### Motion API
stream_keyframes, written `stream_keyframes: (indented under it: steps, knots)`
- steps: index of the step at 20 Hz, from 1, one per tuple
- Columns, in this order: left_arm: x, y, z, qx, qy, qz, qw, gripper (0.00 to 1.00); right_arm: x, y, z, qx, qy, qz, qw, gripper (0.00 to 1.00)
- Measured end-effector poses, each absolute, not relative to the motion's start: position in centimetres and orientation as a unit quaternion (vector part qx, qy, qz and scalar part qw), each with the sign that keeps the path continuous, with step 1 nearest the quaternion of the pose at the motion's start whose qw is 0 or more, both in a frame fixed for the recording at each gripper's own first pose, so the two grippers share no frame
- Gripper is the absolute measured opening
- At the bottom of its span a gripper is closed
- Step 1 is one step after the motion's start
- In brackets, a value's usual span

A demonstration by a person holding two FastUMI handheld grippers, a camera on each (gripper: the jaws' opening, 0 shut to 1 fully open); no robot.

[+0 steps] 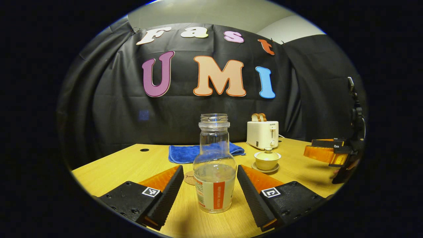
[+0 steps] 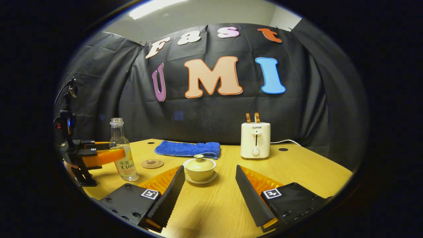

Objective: Open the teacup lid with one hand, grasp the water bottle and pour water into the teacup with the other hand; after pouring, place the water bottle on the coaster and then close the teacup lid.

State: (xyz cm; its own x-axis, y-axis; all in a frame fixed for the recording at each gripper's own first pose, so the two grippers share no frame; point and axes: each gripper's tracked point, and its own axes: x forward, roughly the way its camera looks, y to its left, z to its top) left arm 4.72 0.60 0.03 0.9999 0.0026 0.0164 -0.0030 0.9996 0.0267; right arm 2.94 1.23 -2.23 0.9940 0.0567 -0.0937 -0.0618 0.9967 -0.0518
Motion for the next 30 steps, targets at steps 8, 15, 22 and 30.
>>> stream_keyframes:
  steps: [8, 15, 22, 30]
  knots:
    - [4.7, 0.6, 0.0, 0.013, -0.009, 0.004, 1.0, 0.95, 9.1, 3.2, -3.8, -0.032, 0.079, 0.057, 0.995, 0.98]
    - [4.7, 0.7, 0.1, 0.013, -0.009, 0.006, 1.0, 0.95, 13.1, 4.4, -5.2, -0.038, 0.108, 0.059, 0.992, 0.98]
    - [4.7, 0.8, 0.0, 0.013, -0.009, 0.007, 1.0, 0.95, 14.9, 4.8, -5.7, -0.046, 0.123, 0.051, 0.99, 0.91]
    - [4.8, 0.7, 0.0, 0.013, -0.009, 0.008, 1.0, 0.95, 15.3, 5.4, -5.6, -0.085, 0.111, 0.048, 0.989, 0.61]
